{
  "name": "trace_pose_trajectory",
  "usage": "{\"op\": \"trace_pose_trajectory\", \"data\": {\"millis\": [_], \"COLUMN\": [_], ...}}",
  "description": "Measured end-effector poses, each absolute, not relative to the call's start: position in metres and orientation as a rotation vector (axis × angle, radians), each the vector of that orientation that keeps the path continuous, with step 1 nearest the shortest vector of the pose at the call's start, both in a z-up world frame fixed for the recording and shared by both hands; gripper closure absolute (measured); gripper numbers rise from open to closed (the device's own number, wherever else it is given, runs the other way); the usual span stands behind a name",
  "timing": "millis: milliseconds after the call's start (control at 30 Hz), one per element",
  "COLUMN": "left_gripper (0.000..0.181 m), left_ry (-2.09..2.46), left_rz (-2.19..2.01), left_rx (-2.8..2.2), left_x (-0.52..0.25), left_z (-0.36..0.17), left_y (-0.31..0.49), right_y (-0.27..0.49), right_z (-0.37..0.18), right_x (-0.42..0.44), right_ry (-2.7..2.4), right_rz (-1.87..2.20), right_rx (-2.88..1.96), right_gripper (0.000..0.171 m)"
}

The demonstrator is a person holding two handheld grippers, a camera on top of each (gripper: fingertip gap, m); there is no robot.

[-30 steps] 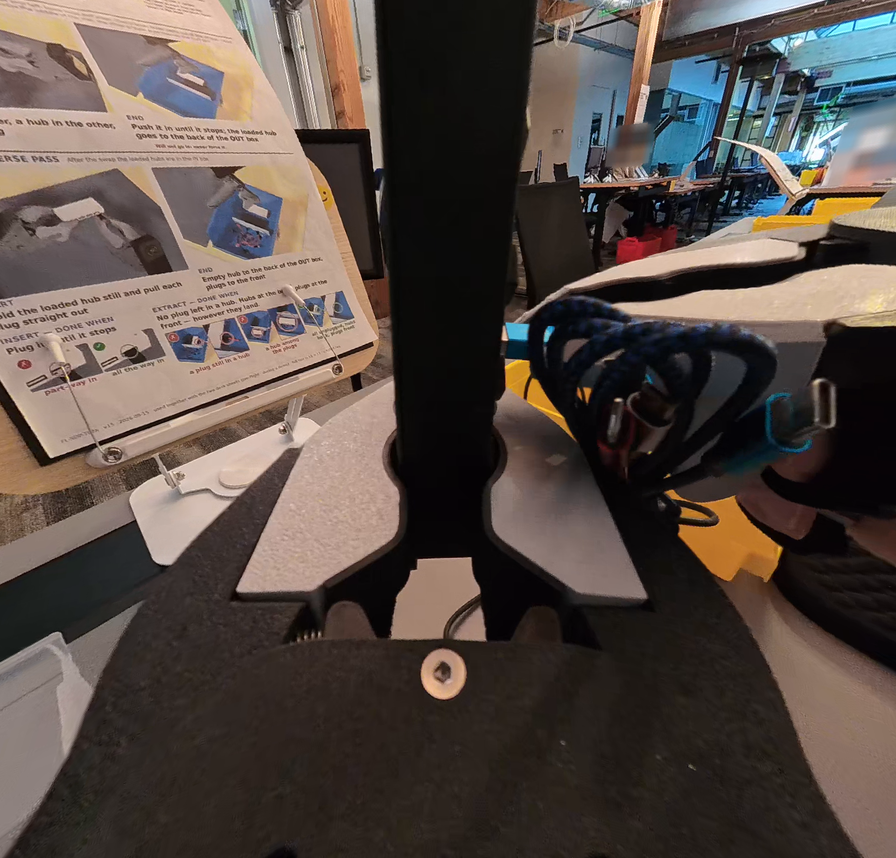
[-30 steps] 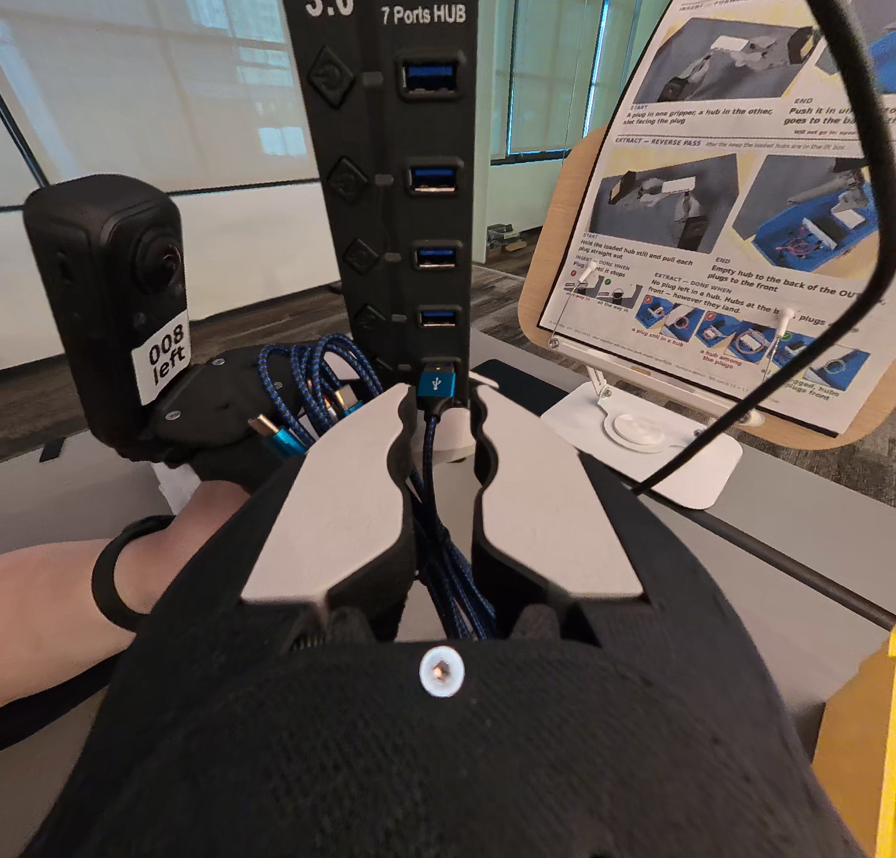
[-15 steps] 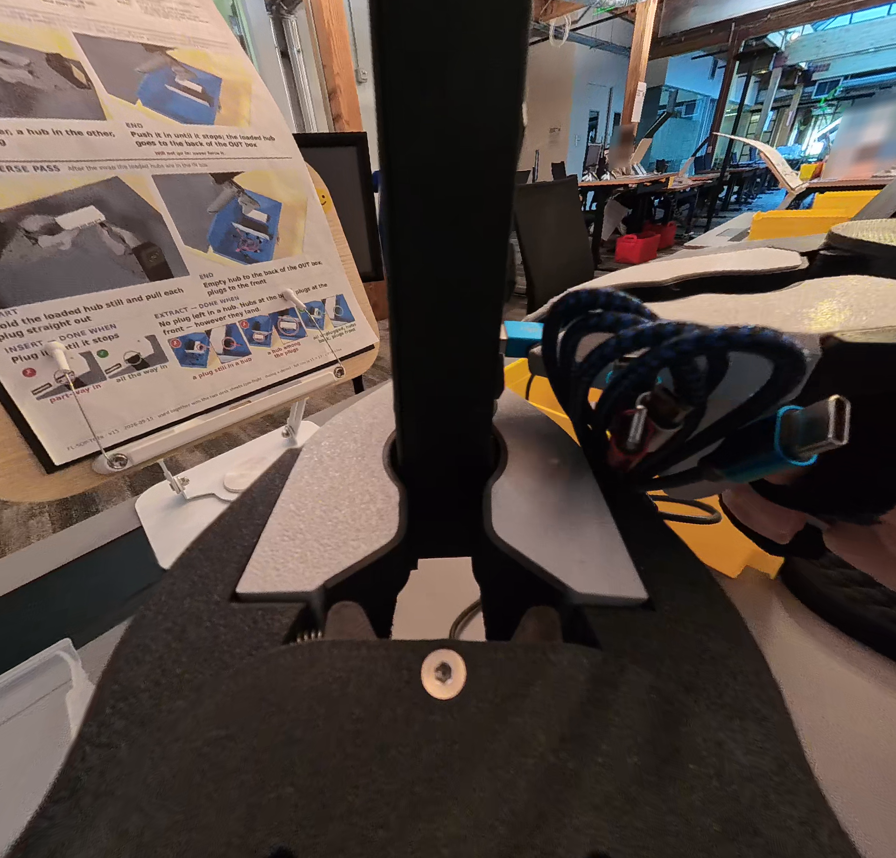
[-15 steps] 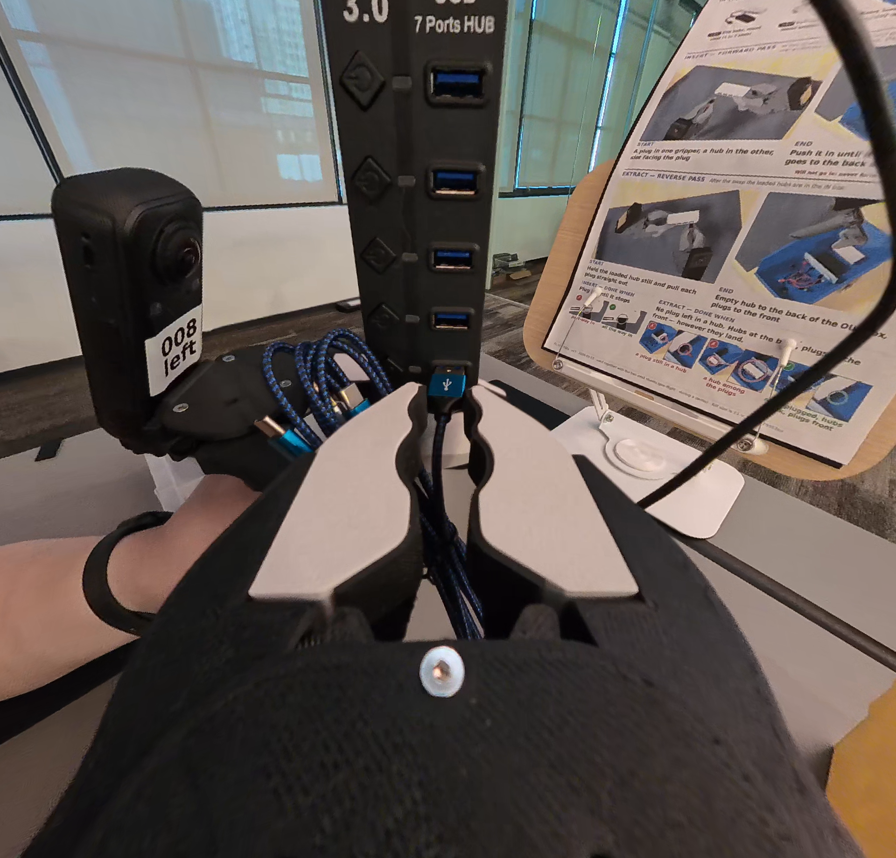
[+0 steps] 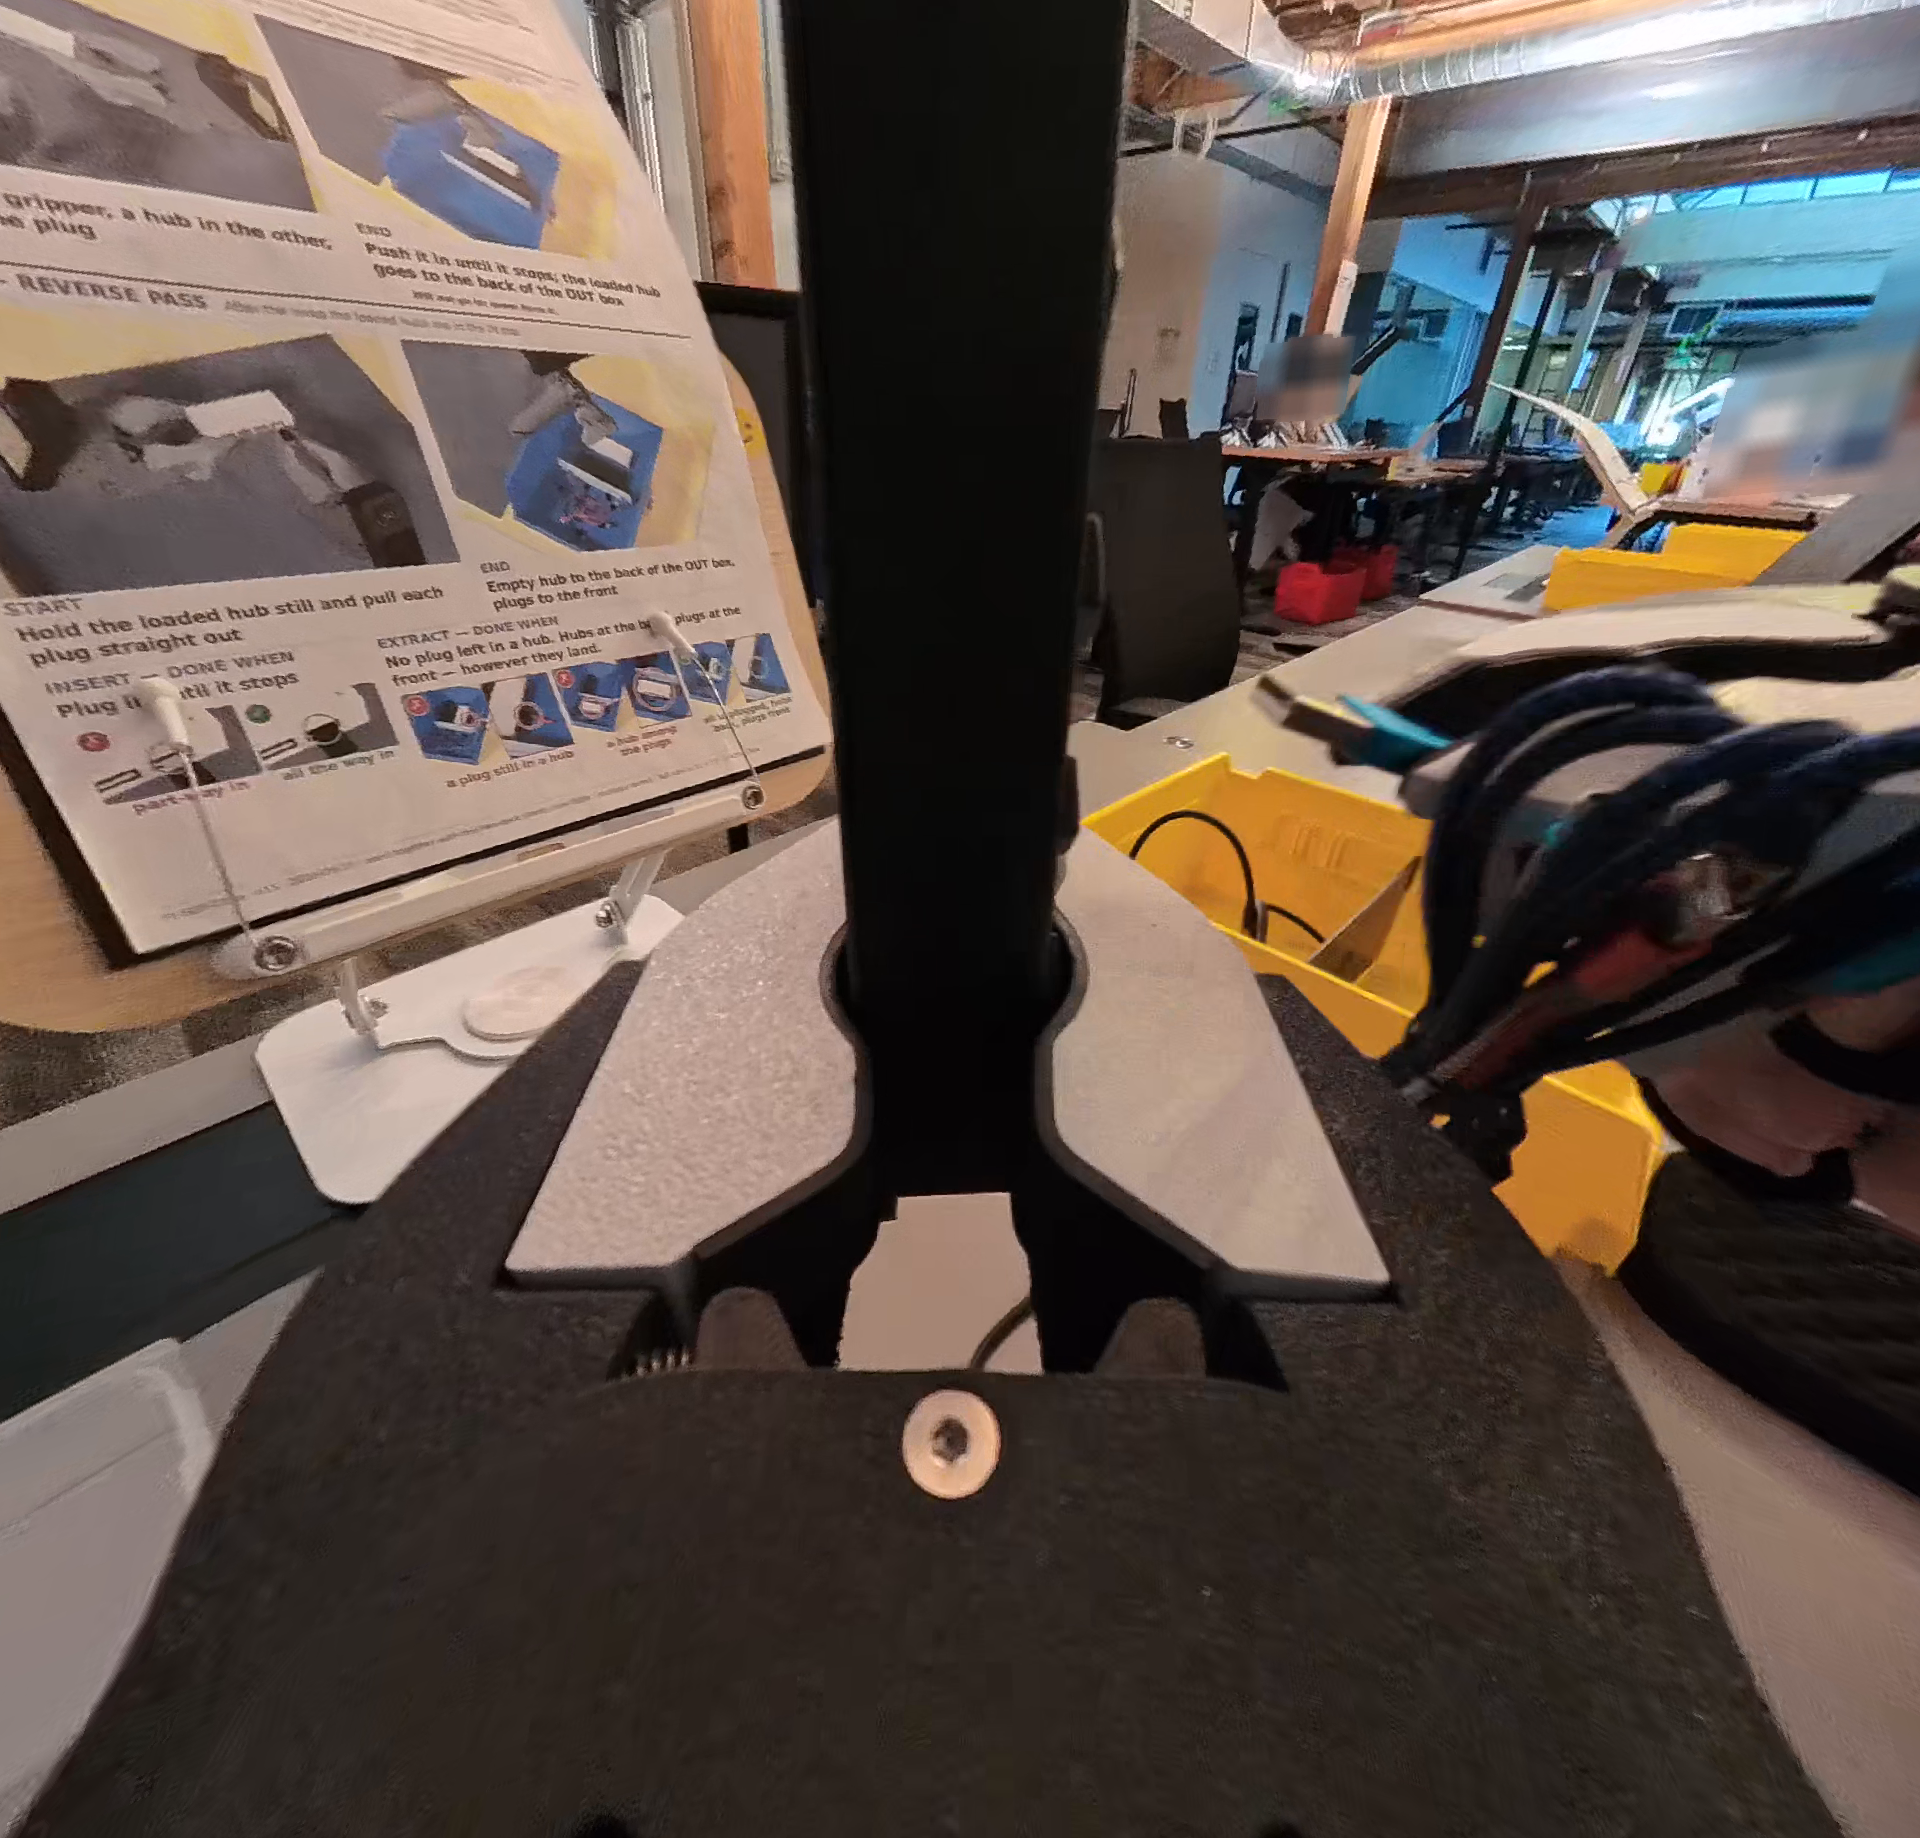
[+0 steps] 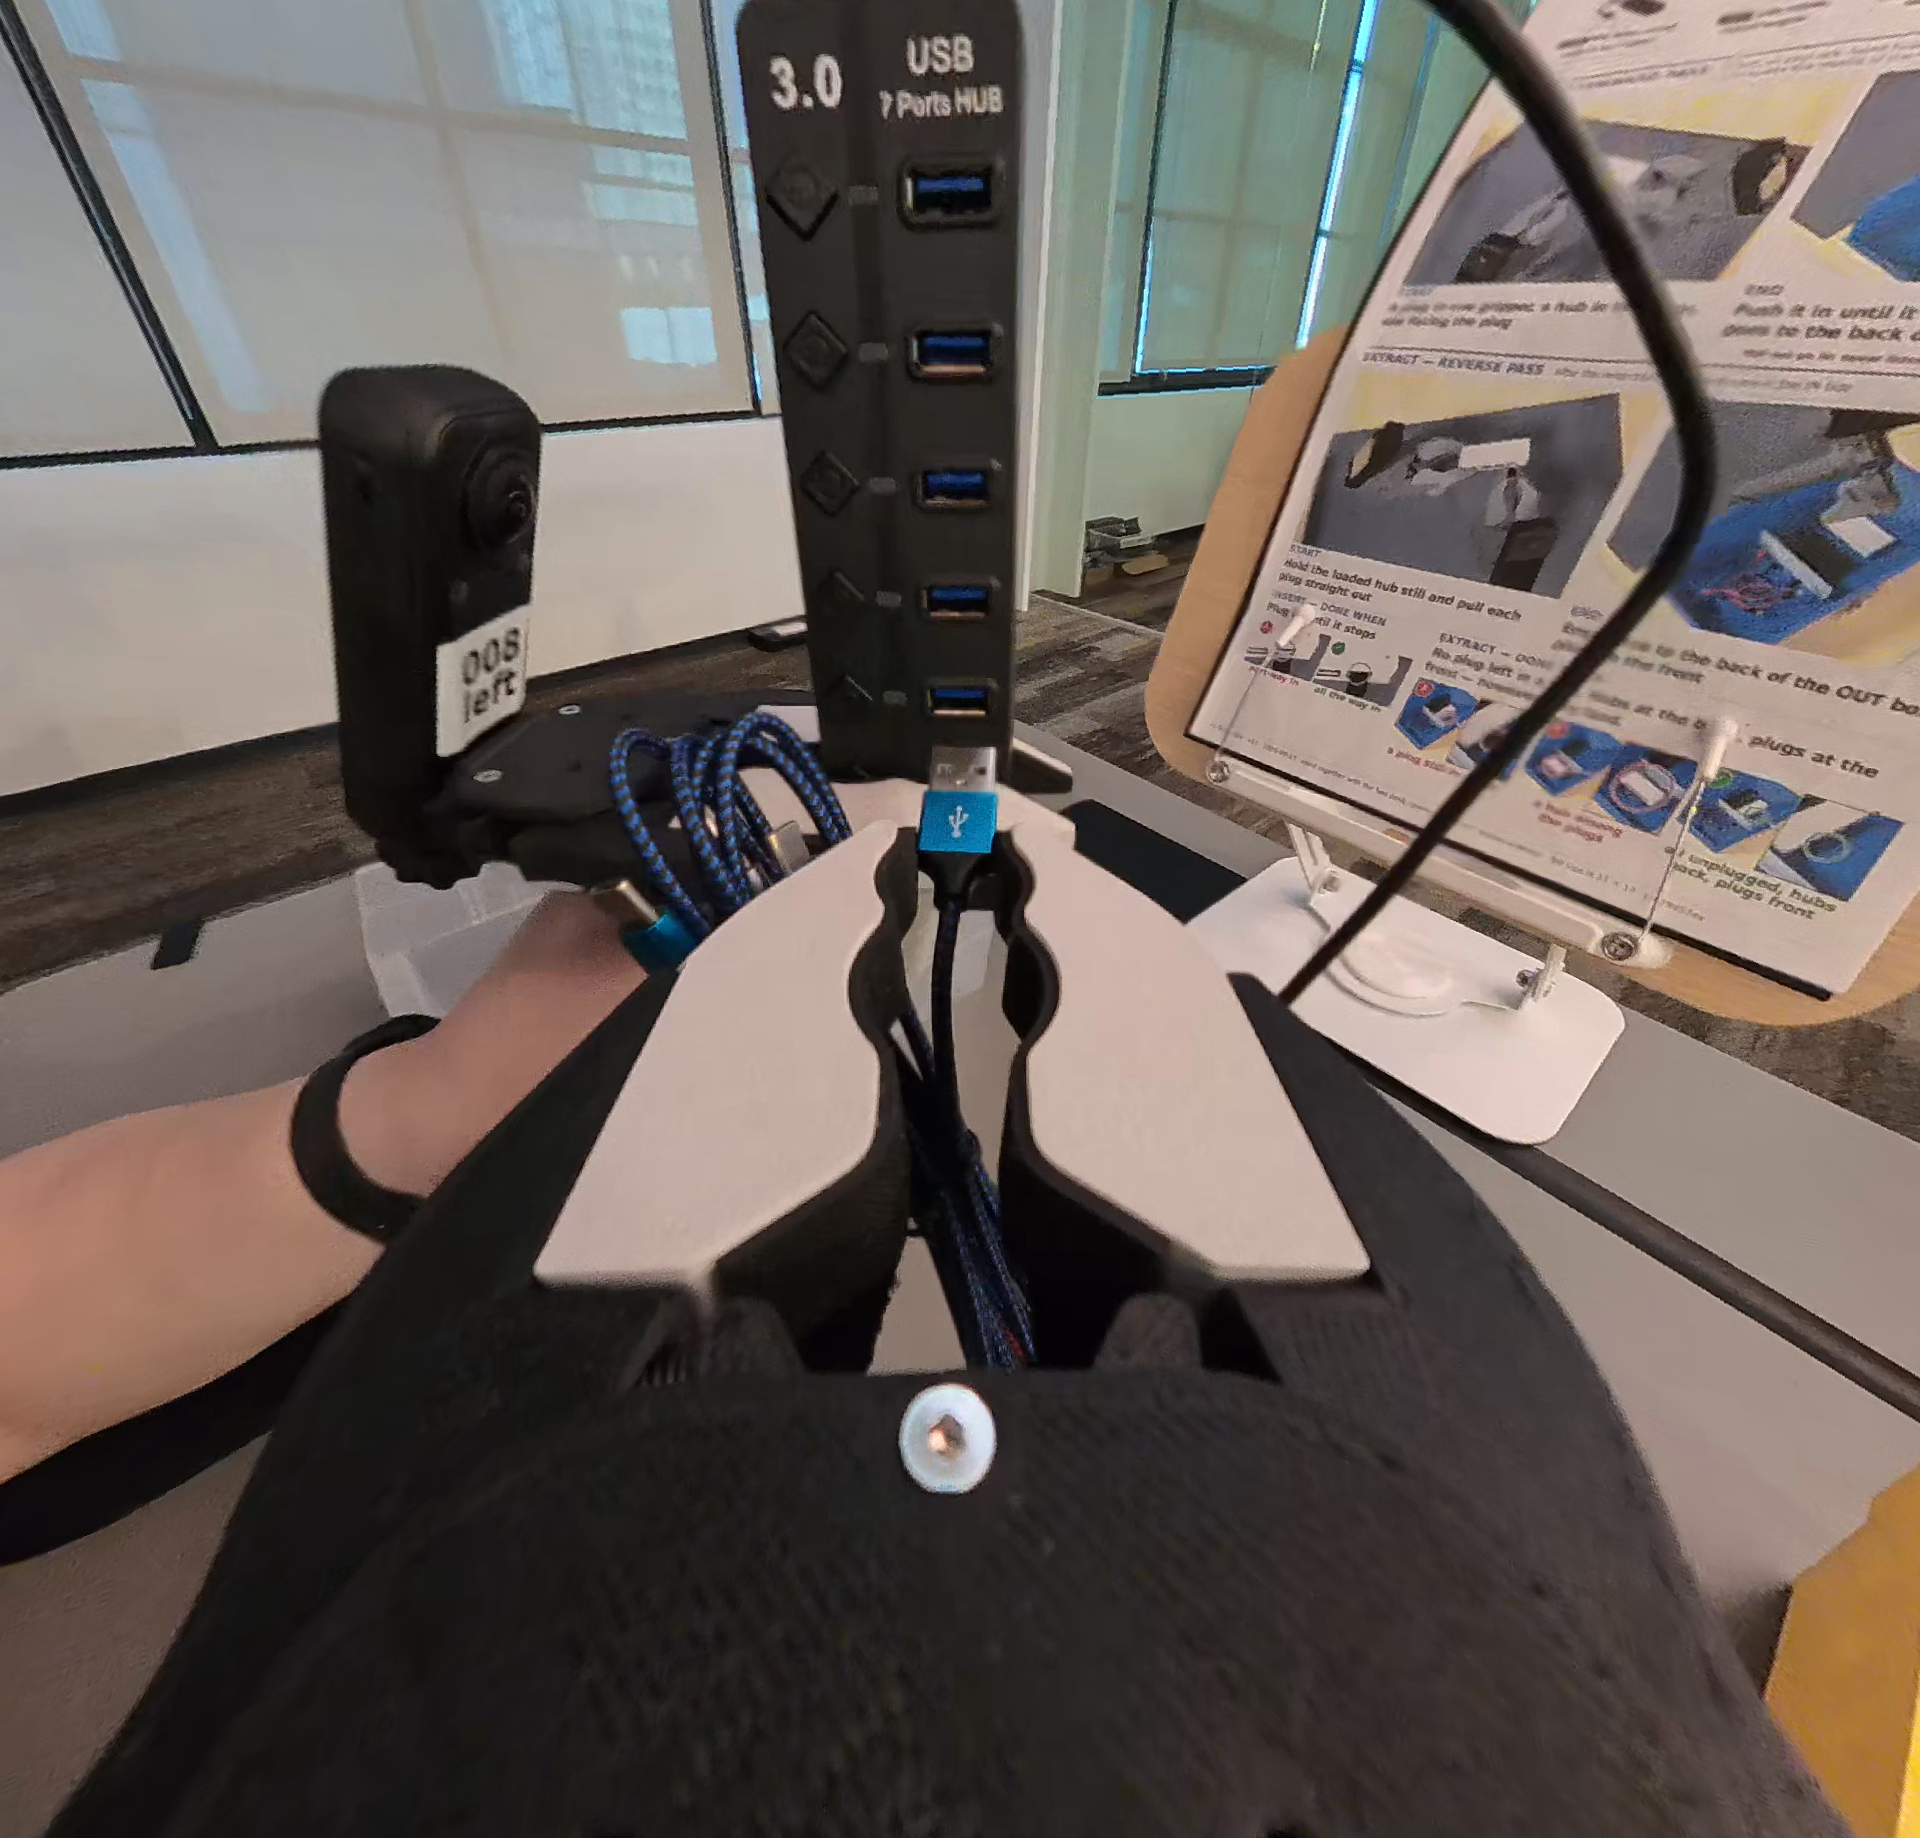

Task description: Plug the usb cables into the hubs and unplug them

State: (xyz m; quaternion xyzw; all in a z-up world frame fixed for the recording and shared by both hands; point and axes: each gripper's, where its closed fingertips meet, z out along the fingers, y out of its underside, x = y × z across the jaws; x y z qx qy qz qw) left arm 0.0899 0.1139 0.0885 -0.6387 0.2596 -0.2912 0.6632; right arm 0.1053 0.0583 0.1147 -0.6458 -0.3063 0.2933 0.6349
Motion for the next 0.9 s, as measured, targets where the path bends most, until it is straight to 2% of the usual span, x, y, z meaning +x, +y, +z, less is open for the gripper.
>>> {"op": "trace_pose_trajectory", "data": {"millis": [167, 900], "left_gripper": [0.156, 0.156], "left_ry": [0.637, 0.763], "left_rz": [-0.613, -0.498], "left_rx": [-1.392, -1.309], "left_x": [0.099, 0.113], "left_z": [0.092, 0.093], "left_y": [0.107, 0.095], "right_y": [0.051, 0.052], "right_z": [0.126, 0.11], "right_x": [0.111, 0.109], "right_ry": [-0.722, -0.792], "right_rz": [0.649, 0.69], "right_rx": [-1.467, -1.58], "right_gripper": [0.156, 0.156]}}
